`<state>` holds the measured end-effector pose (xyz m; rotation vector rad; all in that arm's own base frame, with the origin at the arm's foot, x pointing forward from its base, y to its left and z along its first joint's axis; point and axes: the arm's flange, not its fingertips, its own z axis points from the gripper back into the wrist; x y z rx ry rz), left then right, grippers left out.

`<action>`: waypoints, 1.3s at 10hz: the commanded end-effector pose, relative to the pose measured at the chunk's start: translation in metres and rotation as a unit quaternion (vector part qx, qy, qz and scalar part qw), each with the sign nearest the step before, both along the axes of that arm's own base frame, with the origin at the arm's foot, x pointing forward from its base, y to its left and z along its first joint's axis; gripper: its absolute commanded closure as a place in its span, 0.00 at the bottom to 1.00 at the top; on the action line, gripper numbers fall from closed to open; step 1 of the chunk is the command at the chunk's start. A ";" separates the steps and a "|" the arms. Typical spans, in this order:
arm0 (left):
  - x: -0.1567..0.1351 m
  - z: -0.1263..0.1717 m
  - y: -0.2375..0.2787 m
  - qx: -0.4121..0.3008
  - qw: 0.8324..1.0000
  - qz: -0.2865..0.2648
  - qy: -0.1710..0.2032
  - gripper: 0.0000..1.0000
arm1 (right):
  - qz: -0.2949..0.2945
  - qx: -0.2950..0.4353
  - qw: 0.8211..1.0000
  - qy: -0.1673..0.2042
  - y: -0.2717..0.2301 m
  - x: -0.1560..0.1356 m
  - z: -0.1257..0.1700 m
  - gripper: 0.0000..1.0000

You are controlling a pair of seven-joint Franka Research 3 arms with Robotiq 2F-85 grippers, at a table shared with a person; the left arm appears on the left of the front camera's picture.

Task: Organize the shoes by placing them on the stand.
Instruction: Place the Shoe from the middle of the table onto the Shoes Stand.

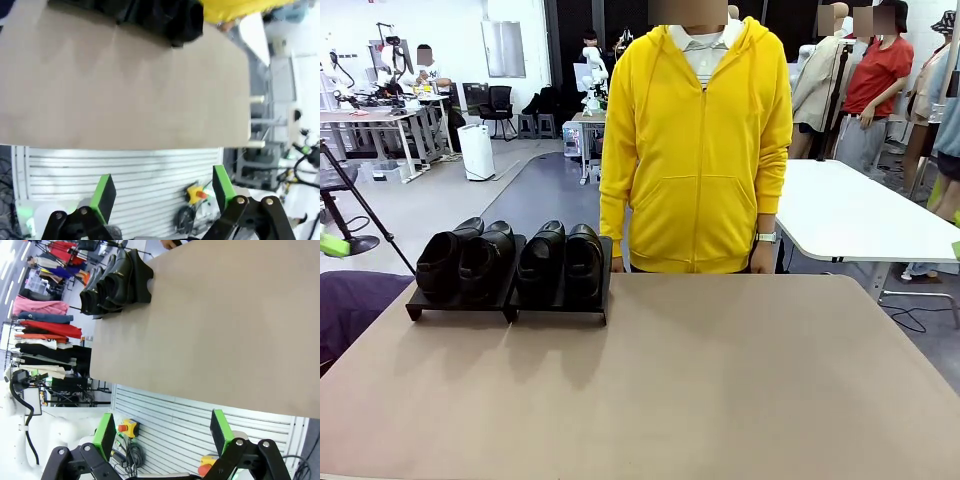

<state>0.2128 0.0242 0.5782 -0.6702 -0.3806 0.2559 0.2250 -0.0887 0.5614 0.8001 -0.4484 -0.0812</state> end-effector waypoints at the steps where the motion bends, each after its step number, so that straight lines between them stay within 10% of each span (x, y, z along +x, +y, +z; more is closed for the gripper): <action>1: 0.015 -0.013 -0.032 0.027 0.998 -0.049 0.019 0.00 | 0.004 0.004 1.000 -0.008 0.000 0.000 0.002 0.00; 13: 0.015 -0.013 -0.032 0.027 0.998 -0.049 0.019 0.00 | 0.004 0.004 1.000 -0.008 0.000 0.000 0.002 0.00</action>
